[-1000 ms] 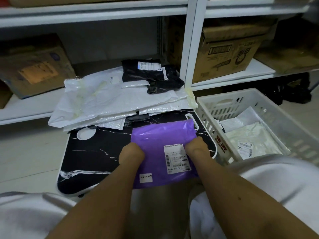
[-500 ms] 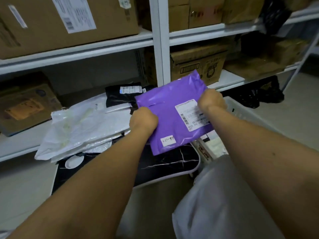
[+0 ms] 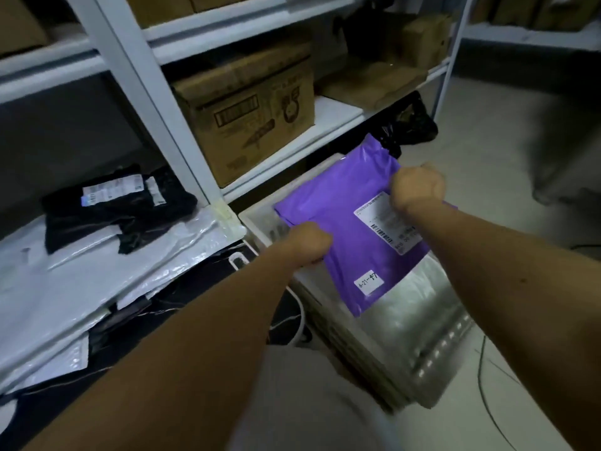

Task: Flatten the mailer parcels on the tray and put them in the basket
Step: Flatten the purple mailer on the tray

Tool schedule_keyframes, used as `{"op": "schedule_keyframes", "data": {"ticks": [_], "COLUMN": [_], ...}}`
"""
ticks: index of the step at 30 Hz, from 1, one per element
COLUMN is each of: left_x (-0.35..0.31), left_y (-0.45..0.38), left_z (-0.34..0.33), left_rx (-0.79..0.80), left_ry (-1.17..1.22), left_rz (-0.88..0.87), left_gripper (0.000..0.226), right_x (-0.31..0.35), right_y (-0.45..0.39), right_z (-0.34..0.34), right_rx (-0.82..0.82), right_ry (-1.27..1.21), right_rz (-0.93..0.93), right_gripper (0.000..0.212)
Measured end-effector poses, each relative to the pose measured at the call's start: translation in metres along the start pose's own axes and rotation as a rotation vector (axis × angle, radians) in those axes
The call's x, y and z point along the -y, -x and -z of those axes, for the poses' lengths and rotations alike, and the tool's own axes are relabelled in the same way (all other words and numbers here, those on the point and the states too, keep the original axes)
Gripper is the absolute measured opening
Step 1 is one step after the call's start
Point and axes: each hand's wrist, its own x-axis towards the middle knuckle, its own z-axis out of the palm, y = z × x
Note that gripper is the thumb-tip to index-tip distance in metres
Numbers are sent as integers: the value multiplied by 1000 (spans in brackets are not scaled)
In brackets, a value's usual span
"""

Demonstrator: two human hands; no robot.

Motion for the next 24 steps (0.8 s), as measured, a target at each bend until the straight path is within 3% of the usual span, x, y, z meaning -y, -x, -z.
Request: {"op": "schedule_keyframes", "data": {"ticks": [5, 11, 14, 19, 22, 24], "left_x": [-5, -17, -15, -4, -3, -6], "left_y": [-35, -54, -53, -56, -59, -58], "left_z": [-35, -78, -94, -102, -101, -100], "left_rx": [443, 723, 789, 827, 751, 675], "left_ry": [-241, -355, -402, -370, -429, -457], "left_rz": [-51, -1, 3, 60, -9, -47], "left_gripper": [24, 35, 49, 53, 50, 47], "right_x": [-21, -32, -31, -8, 9, 15], "right_y": [-5, 1, 2, 5, 29, 52], "right_z": [-54, -125, -158, -201, -210, -223], "right_rx": [162, 343, 440, 557, 586, 727], "right_ry": [73, 57, -29, -78, -97, -120], "right_rz": [43, -27, -159, -416, -339, -230], "right_gripper": [36, 39, 42, 70, 69, 68]}}
